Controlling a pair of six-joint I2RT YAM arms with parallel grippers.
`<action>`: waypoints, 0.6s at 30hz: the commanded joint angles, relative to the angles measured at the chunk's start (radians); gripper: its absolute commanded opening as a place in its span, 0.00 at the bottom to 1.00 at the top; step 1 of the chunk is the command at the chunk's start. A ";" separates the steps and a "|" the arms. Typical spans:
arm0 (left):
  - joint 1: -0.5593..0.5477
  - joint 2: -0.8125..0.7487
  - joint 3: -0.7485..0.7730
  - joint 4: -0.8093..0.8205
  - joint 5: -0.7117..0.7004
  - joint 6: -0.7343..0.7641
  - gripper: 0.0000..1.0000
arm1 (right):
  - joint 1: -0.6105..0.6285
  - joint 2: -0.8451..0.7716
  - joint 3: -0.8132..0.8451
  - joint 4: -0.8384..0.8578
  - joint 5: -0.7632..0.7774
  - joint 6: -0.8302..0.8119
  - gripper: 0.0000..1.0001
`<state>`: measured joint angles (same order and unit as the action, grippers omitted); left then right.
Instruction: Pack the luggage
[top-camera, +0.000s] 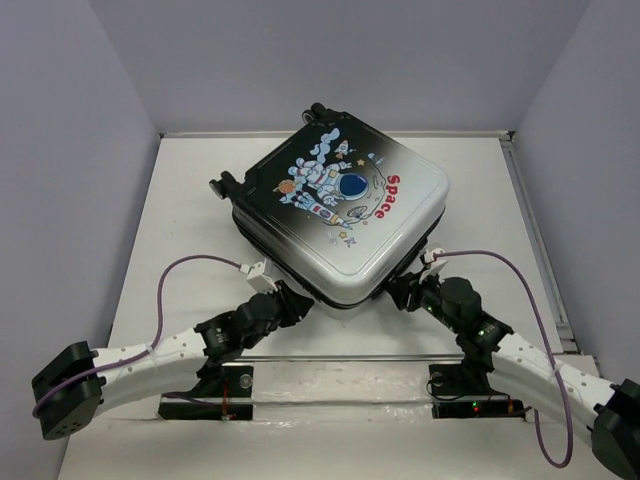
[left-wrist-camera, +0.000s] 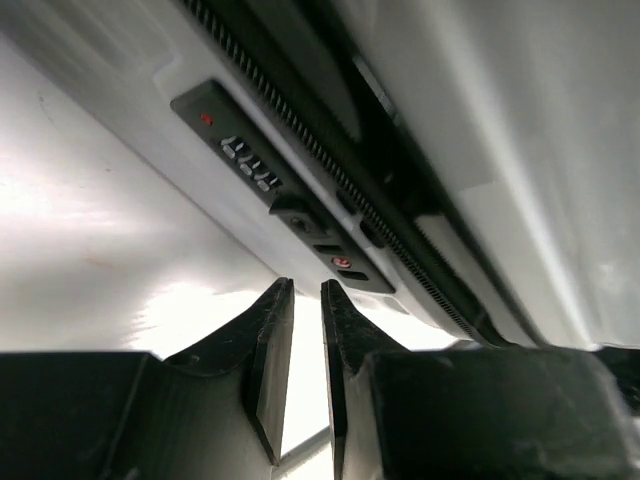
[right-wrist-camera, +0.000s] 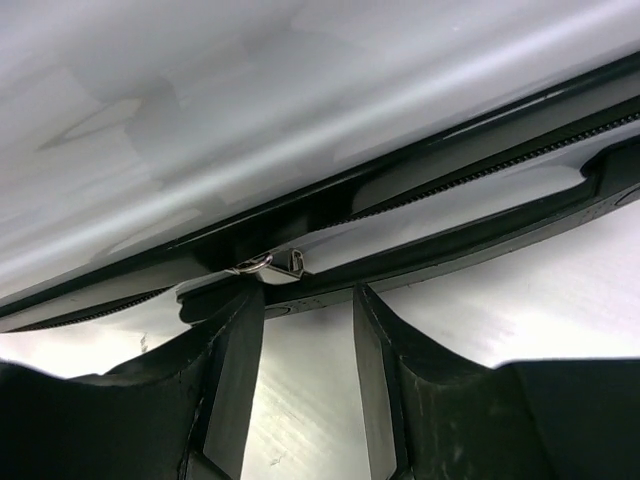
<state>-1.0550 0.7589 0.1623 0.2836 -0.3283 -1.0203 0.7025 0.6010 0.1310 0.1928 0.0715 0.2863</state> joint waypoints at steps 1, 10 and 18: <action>-0.007 0.066 0.028 0.127 -0.095 0.014 0.28 | 0.008 0.143 0.019 0.388 0.013 -0.127 0.46; -0.007 0.082 0.039 0.164 -0.118 0.031 0.28 | 0.008 0.073 -0.031 0.485 0.027 -0.142 0.59; -0.008 0.077 0.056 0.166 -0.117 0.035 0.28 | 0.008 0.202 0.004 0.536 -0.009 -0.153 0.57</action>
<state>-1.0550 0.8467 0.1680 0.3790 -0.3801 -1.0073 0.7025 0.7391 0.0872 0.5690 0.0738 0.1524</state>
